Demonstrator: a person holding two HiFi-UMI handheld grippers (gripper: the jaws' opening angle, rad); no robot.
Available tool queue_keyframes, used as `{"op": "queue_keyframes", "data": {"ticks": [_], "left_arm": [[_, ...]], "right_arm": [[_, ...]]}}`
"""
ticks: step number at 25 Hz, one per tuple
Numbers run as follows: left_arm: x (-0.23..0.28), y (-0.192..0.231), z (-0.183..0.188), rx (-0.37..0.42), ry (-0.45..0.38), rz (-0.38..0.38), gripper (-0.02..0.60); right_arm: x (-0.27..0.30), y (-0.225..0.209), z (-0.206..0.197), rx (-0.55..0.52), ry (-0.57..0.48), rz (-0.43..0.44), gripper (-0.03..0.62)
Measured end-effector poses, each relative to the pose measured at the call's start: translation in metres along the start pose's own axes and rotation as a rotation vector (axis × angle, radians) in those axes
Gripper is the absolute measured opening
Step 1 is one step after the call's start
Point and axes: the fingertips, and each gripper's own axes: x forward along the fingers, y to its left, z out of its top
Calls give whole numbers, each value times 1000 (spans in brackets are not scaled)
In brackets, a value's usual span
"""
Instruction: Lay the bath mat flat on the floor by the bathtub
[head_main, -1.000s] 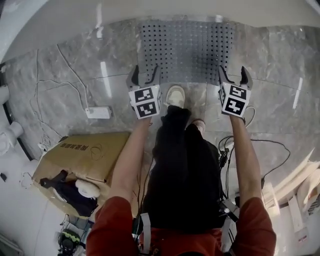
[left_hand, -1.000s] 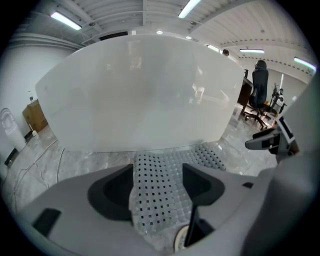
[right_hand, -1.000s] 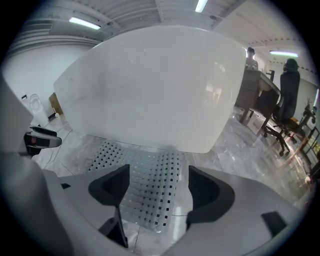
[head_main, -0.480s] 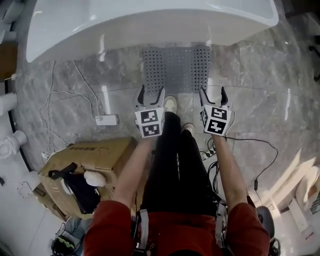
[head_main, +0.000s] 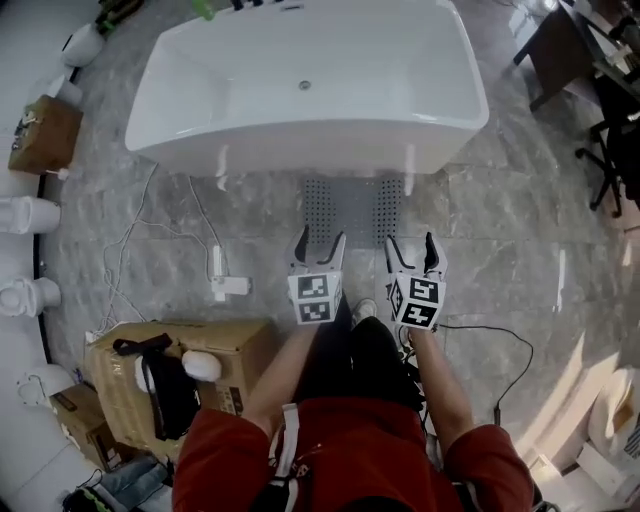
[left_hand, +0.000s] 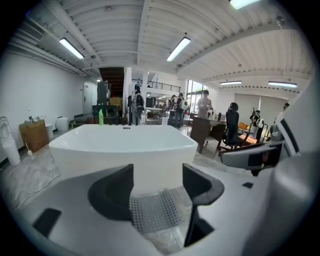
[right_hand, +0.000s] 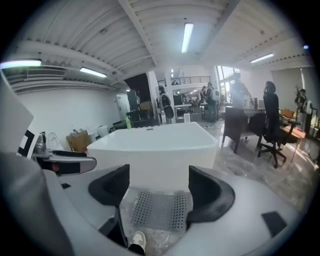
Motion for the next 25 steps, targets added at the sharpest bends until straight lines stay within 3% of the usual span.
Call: {"op": "queue_keyframes", "data": {"ticks": [5,10,13,25], "left_arm": [[-51,-20,87,61,-149,-17,304],[-96,-11,142,125,-230,-10,304],[-119,0,174,138,-298,-19,304],[-176,3,259,123,-496,-144,294]], "right_arm": [[-51,22,80,-35,-141,35,359],[-93,20,141,30,-248,-2,359],[-113,34,175,15,-319,-10,359],[-164,95,262,-123,-527,-22,359]]}}
